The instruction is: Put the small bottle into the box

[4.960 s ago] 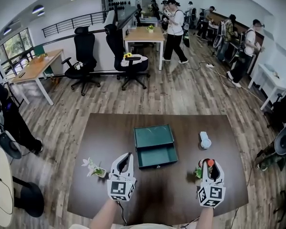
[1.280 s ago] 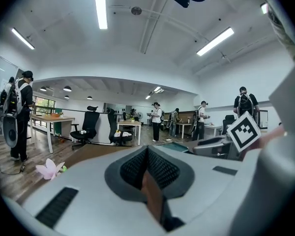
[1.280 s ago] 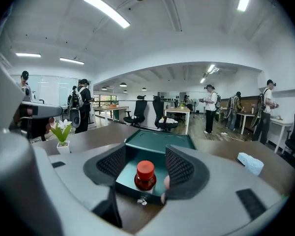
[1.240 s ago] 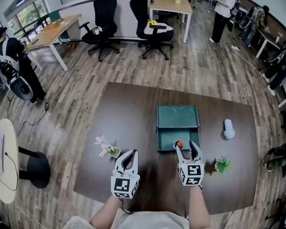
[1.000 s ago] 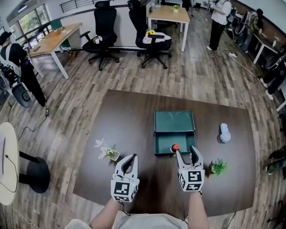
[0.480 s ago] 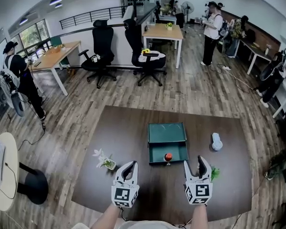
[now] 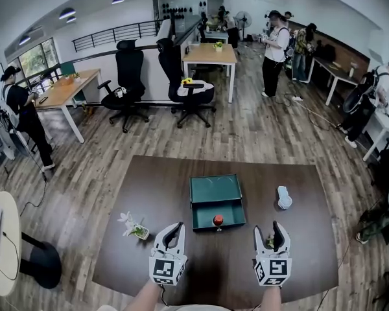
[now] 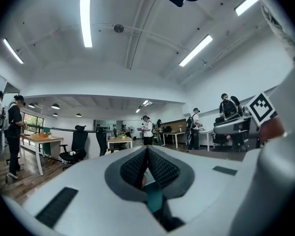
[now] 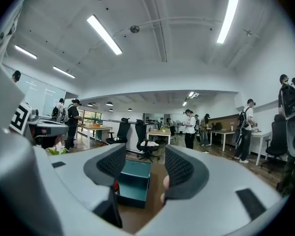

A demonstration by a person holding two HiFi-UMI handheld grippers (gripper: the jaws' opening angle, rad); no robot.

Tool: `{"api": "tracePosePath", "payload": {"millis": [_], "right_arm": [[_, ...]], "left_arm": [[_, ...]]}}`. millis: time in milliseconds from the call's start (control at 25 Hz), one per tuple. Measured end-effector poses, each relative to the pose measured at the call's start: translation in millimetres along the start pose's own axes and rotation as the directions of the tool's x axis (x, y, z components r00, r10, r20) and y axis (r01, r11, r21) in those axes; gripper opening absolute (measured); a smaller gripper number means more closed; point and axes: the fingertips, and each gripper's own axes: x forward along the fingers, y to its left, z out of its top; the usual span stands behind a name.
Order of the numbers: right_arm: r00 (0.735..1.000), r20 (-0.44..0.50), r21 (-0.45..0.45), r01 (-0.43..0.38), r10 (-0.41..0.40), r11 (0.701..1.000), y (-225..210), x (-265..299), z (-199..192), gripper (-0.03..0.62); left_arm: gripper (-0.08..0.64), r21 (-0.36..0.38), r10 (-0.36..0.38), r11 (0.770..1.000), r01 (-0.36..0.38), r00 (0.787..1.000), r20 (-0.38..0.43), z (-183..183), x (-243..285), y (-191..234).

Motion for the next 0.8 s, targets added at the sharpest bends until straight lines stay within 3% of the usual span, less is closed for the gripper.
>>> {"api": "tracePosePath", "payload": {"millis": [800], "right_arm": [[1.000,-0.002,-0.020,-0.031,0.031,0.999,4.2,0.6,-0.2,0.250]], "left_arm": [[0.002,0.014,-0.014,1.000,0.014,1.000,0.012,4.2,2.5,-10.1]]}}
